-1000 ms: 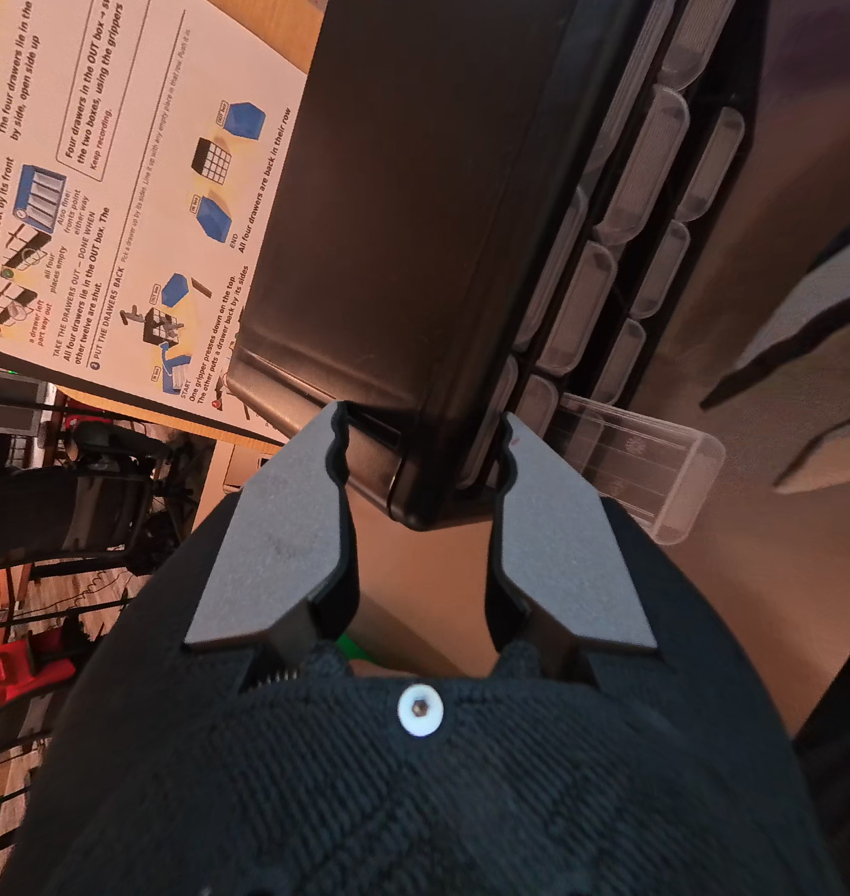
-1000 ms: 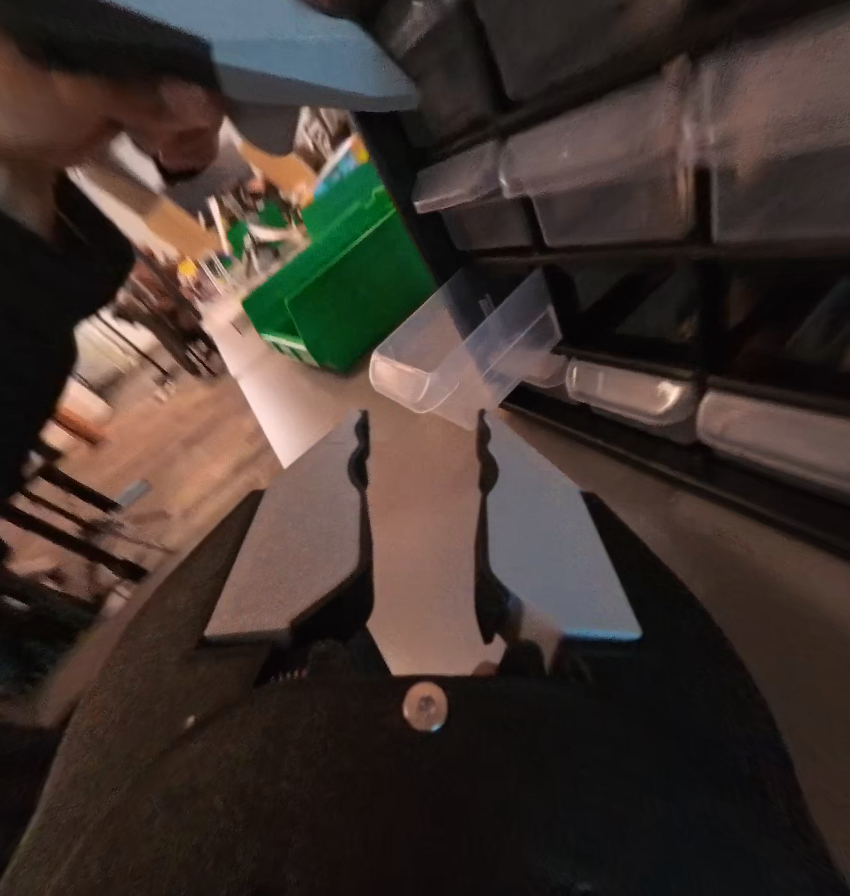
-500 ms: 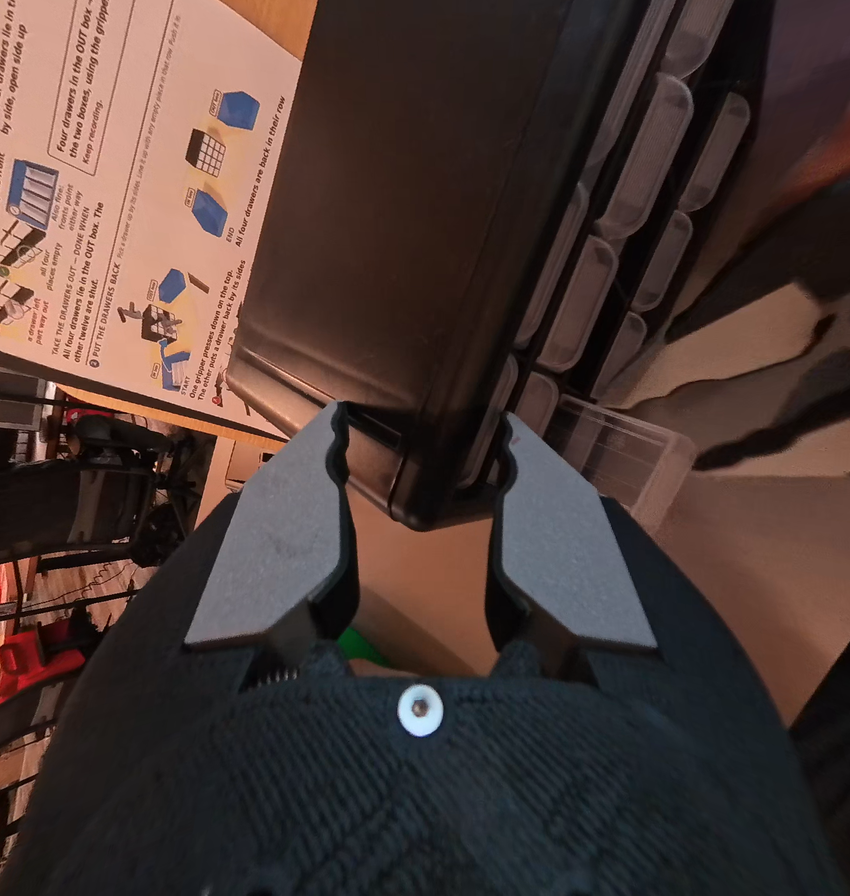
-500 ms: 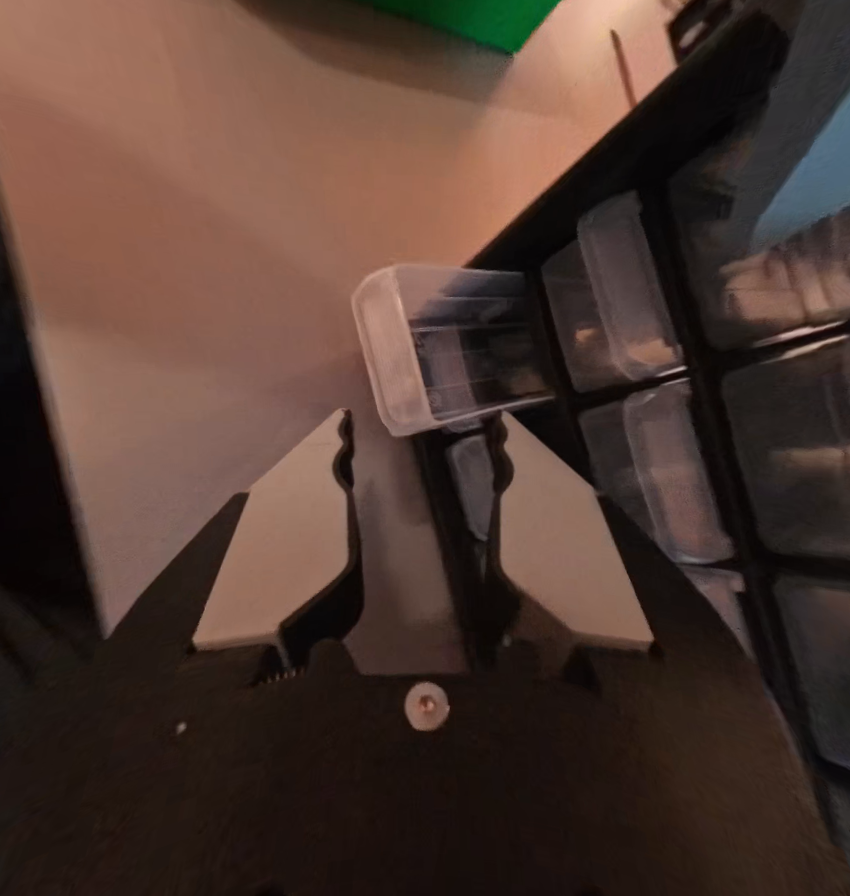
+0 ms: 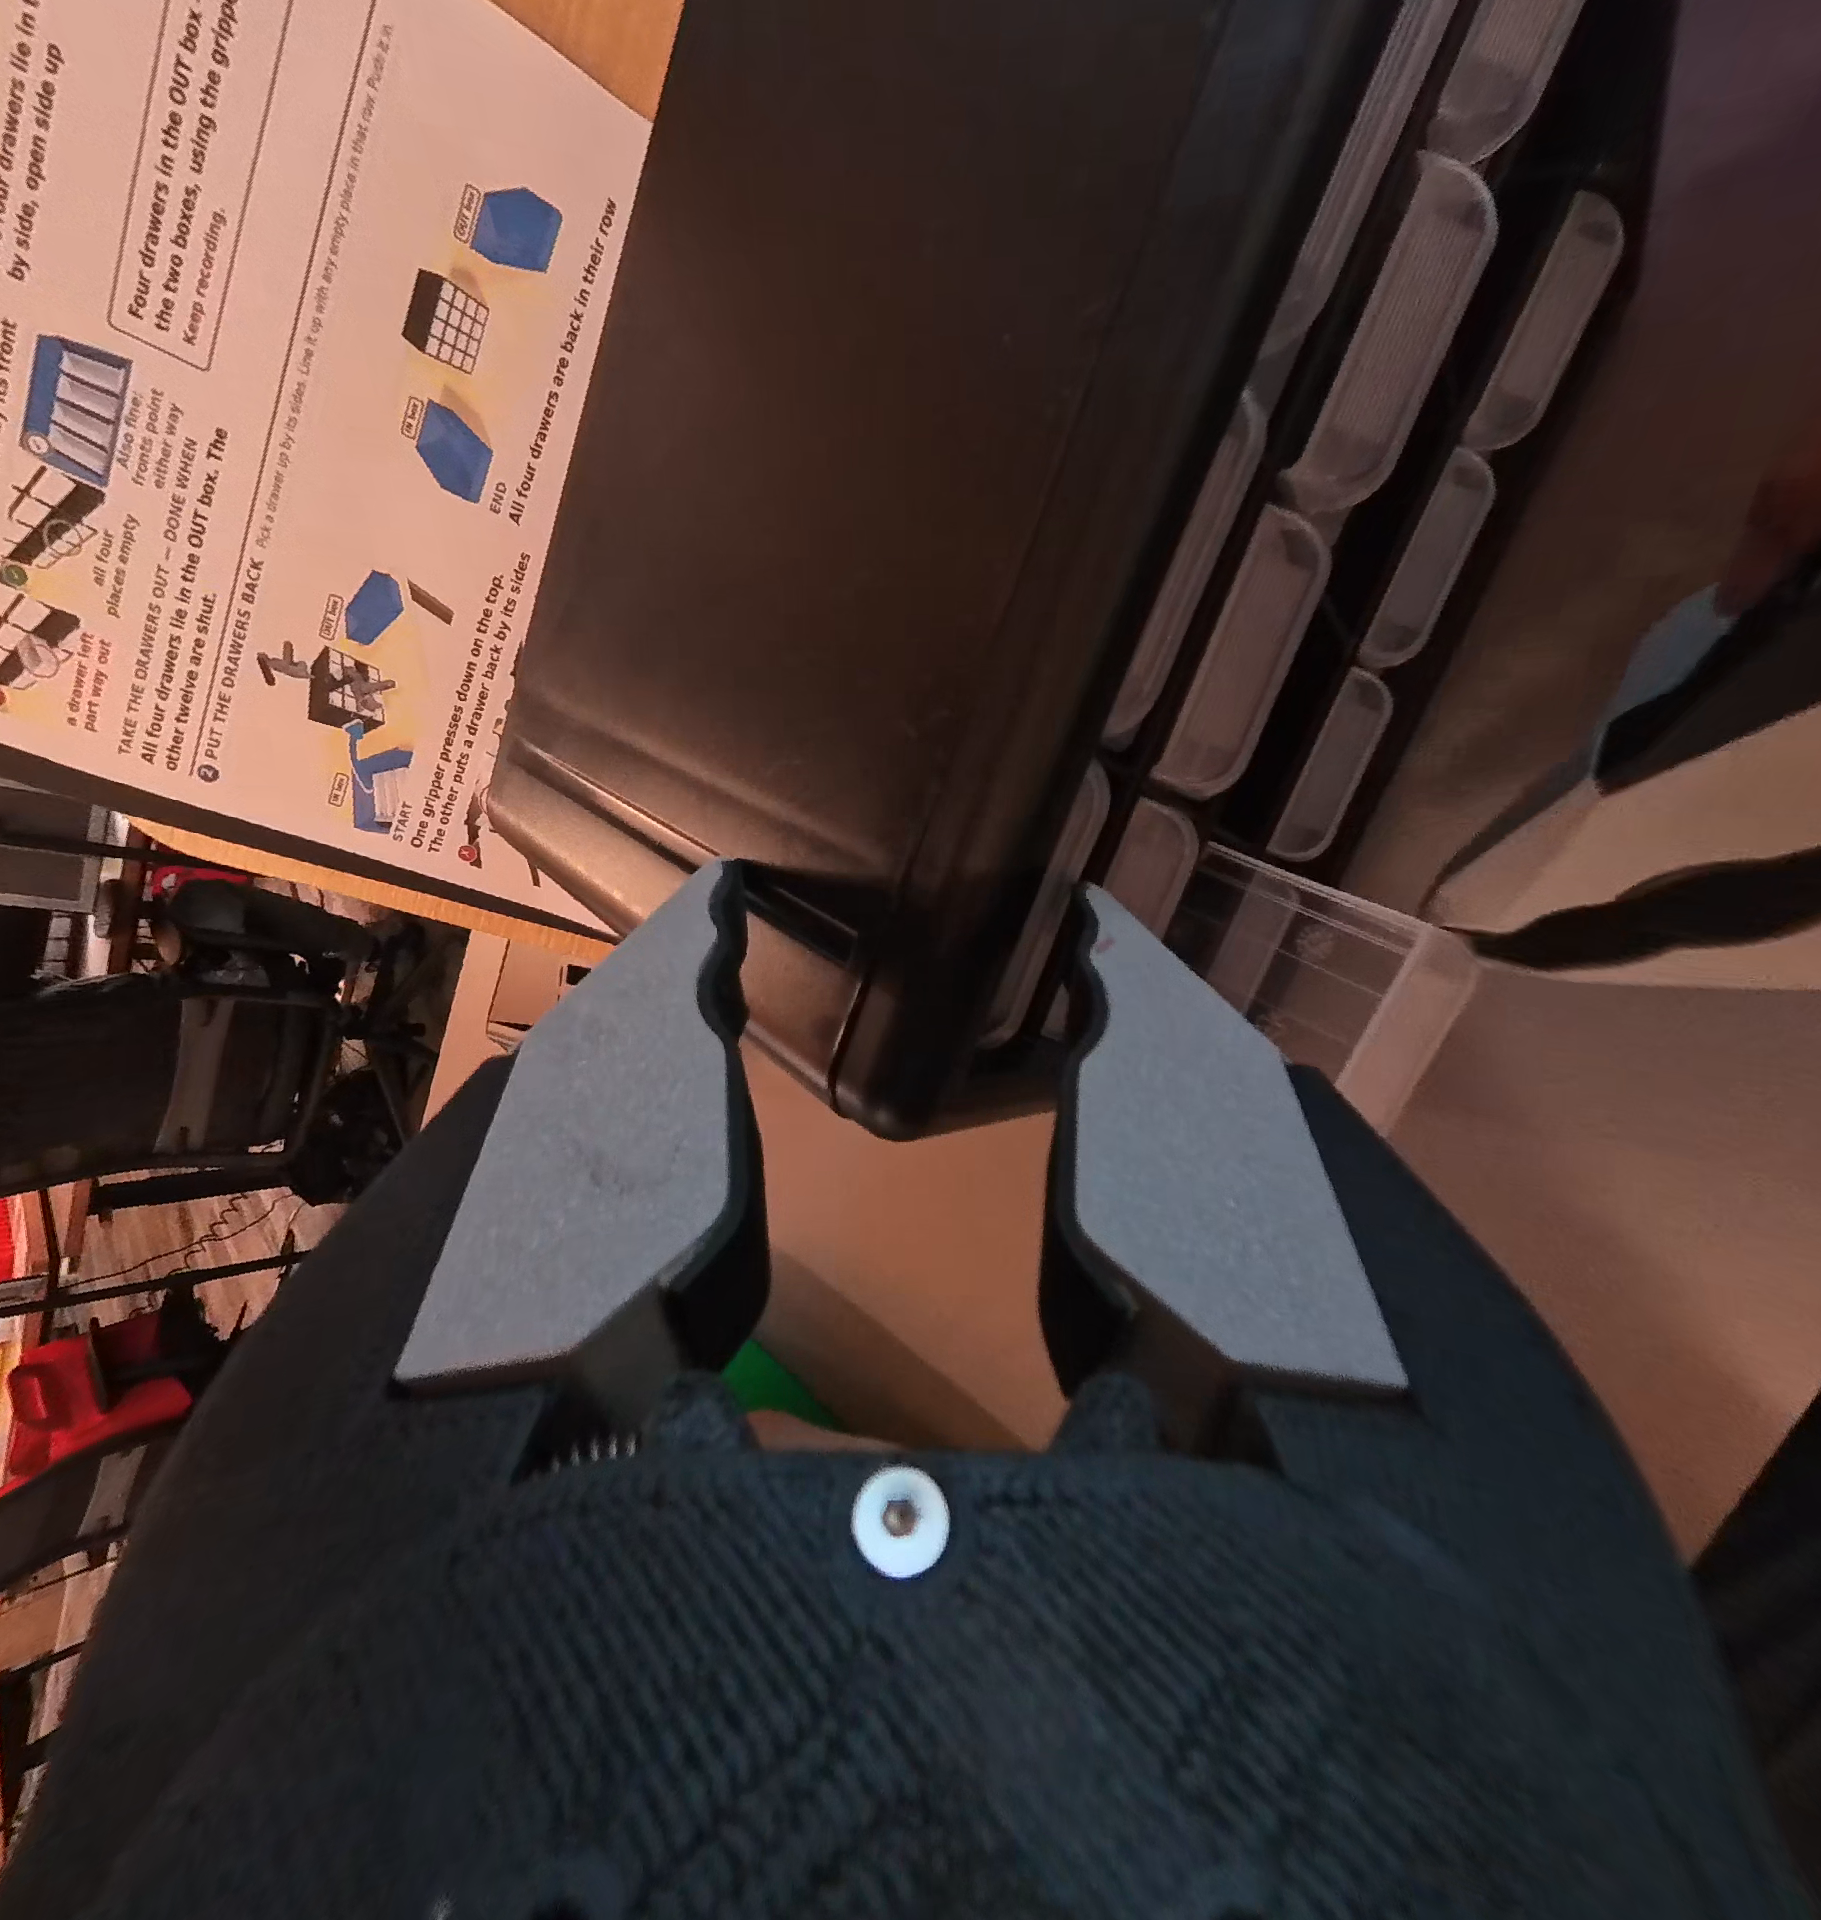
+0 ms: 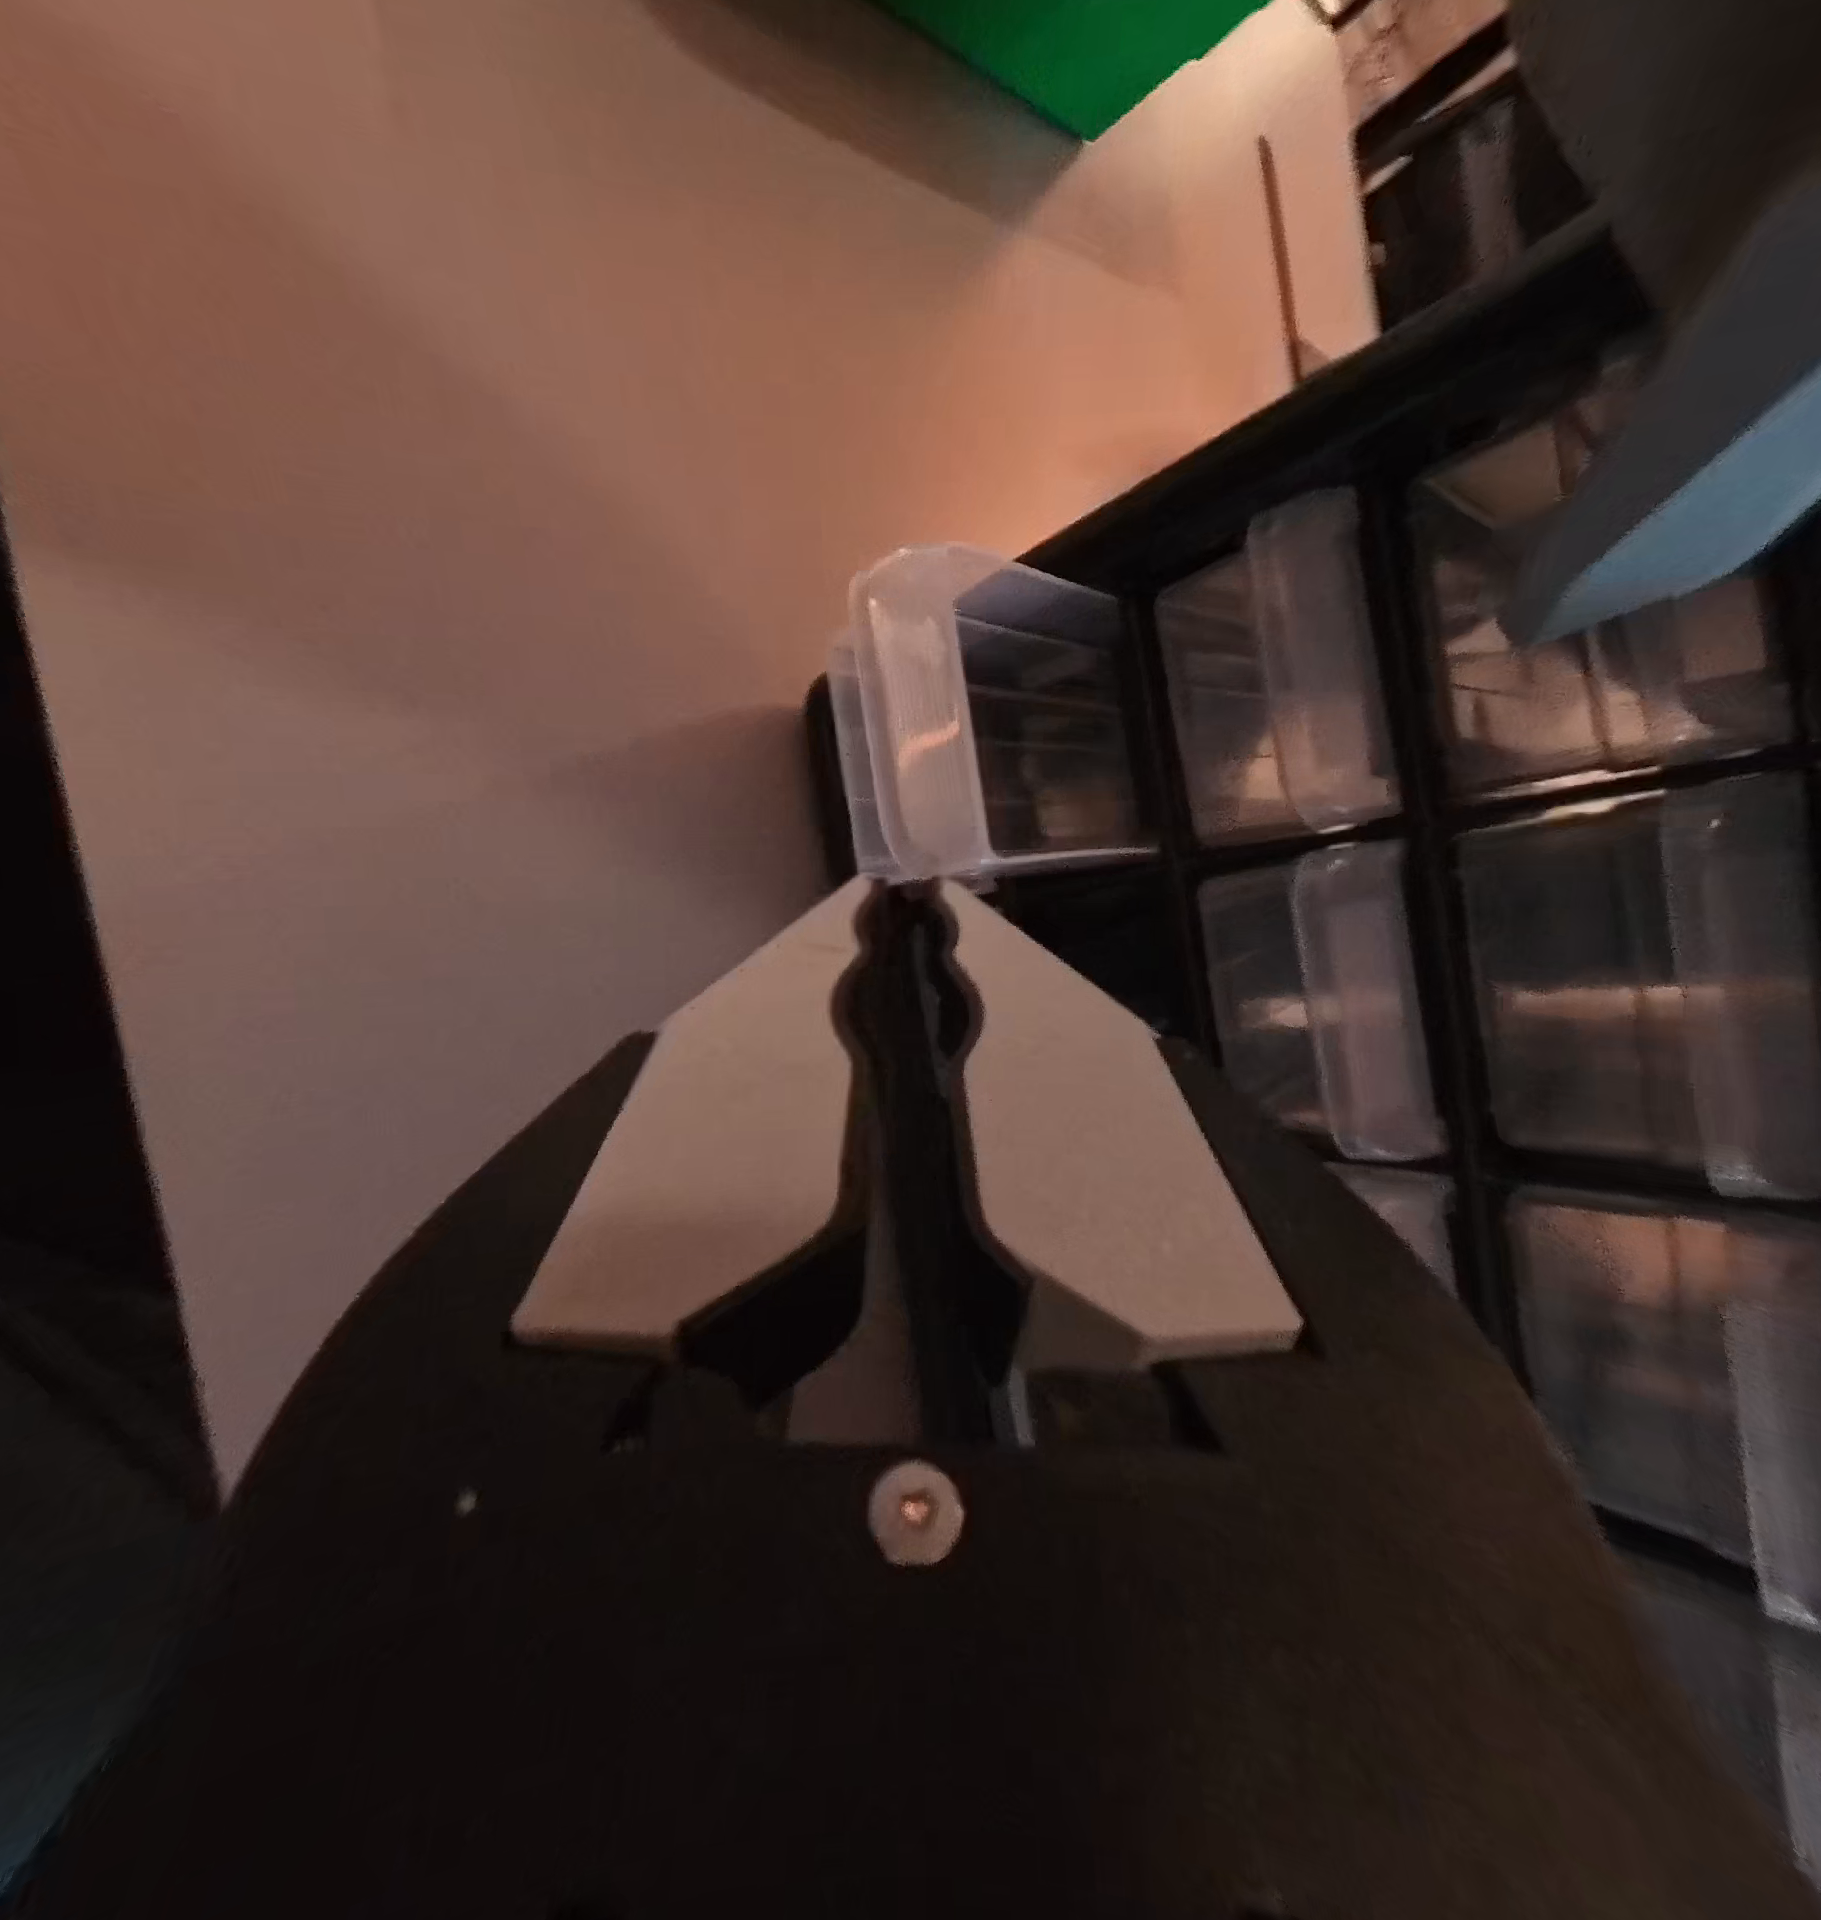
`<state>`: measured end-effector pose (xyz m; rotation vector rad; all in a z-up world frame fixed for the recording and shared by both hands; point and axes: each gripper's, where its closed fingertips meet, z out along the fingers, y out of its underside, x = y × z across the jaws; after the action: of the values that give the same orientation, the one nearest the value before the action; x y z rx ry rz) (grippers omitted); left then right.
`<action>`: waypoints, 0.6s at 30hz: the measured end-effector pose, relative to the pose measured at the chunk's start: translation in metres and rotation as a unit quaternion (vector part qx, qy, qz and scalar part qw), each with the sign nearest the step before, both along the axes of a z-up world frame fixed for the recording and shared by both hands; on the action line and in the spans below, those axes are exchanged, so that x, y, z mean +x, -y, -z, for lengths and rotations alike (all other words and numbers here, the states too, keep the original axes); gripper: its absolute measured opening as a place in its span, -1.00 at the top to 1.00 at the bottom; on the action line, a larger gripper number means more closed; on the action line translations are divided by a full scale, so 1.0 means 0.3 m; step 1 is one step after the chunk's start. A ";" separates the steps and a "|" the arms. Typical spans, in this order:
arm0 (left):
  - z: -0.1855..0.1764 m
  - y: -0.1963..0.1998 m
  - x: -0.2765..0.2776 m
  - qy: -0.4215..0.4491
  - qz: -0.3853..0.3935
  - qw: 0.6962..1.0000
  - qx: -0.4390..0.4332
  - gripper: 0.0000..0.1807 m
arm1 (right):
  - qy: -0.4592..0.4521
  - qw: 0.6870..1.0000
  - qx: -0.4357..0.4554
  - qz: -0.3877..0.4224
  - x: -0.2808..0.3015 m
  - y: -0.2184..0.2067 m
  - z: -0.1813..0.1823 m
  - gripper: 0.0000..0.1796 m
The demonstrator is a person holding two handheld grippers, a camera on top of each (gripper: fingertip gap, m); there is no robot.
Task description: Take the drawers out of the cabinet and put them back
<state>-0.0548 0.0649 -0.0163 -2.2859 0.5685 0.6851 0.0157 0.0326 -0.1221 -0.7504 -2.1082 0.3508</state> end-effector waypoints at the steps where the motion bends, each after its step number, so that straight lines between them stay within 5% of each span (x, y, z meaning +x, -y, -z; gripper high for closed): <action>1: 0.000 0.000 0.000 -0.001 0.000 1.000 0.000 0.33 | -0.003 1.000 -0.015 -0.003 0.004 0.005 -0.012 0.84; 3: 0.000 0.000 0.000 -0.004 0.001 1.000 -0.001 0.33 | -0.043 0.998 -0.037 -0.013 0.003 0.007 -0.068 0.51; 7: 0.000 0.000 0.000 -0.002 0.003 1.000 -0.004 0.33 | -0.095 0.990 -0.091 -0.055 0.005 0.029 -0.147 0.35; 11: 0.000 -0.001 -0.001 -0.004 0.000 1.000 -0.006 0.33 | -0.057 0.994 -0.069 -0.068 -0.031 0.050 -0.089 0.29; 13: 0.000 -0.001 -0.001 -0.005 0.000 1.000 -0.006 0.33 | -0.006 0.996 -0.061 -0.067 -0.054 0.063 -0.024 0.33; 18: 0.001 -0.001 0.000 -0.007 -0.001 1.000 -0.005 0.33 | 0.047 0.998 -0.030 -0.028 -0.092 0.035 0.051 0.77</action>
<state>-0.0548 0.0651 -0.0164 -2.2932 0.5788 0.7004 -0.0117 0.0223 -0.1373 -0.7574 -2.2190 0.4185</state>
